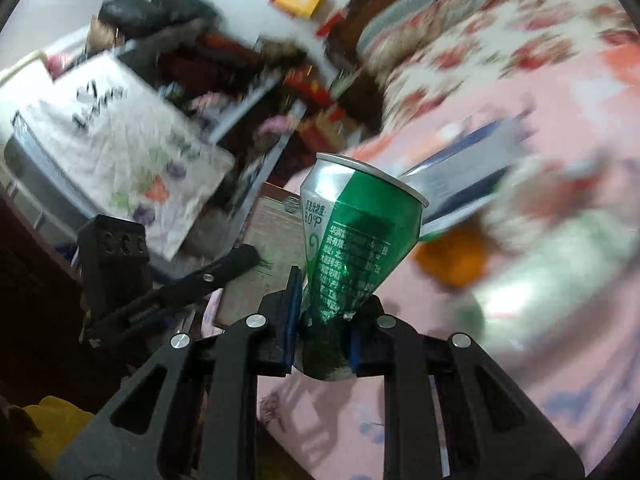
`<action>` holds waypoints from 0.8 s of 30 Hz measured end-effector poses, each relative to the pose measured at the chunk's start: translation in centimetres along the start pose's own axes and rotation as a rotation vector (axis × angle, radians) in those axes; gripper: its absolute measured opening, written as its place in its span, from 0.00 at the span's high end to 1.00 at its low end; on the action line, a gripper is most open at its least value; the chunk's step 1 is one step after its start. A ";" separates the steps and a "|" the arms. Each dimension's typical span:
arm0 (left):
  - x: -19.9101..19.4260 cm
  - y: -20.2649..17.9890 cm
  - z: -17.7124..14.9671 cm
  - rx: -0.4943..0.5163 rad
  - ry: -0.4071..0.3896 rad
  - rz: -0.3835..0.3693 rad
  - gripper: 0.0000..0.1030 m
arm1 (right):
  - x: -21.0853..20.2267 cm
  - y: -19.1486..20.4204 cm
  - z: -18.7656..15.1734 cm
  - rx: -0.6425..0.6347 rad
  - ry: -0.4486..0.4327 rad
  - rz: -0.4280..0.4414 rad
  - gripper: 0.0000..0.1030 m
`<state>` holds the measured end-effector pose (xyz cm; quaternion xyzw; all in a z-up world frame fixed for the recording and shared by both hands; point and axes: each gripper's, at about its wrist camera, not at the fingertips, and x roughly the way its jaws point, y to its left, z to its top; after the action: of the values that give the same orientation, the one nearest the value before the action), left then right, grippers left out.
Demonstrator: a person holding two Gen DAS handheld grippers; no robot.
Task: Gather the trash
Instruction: 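Carry both items to the beige wastebasket and open both grippers to drop them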
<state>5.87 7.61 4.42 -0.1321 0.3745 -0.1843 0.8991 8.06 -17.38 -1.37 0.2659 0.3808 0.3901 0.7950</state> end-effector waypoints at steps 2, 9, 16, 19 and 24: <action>1.6 -3.7 1.3 0.064 0.030 -0.073 0.78 | -3.5 -1.7 -0.1 0.029 -0.075 -0.030 0.79; 11.8 -20.1 3.8 0.332 0.186 -0.274 0.78 | -19.0 -11.0 -1.1 0.155 -0.367 -0.286 0.79; 26.4 -36.6 3.8 0.512 0.328 -0.368 0.78 | -31.7 -20.8 -0.5 0.326 -0.570 -0.555 0.79; 32.3 -40.6 3.2 0.529 0.358 -0.357 0.78 | -34.1 -24.2 0.9 0.361 -0.580 -0.638 0.79; 40.4 -43.7 1.9 0.492 0.427 -0.322 0.78 | -34.1 -28.5 2.4 0.391 -0.515 -0.716 0.76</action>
<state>23.45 -48.82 -3.10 0.0722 0.4728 -0.4317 0.7648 8.09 -61.49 -6.96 0.3506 0.3054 -0.0657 0.8829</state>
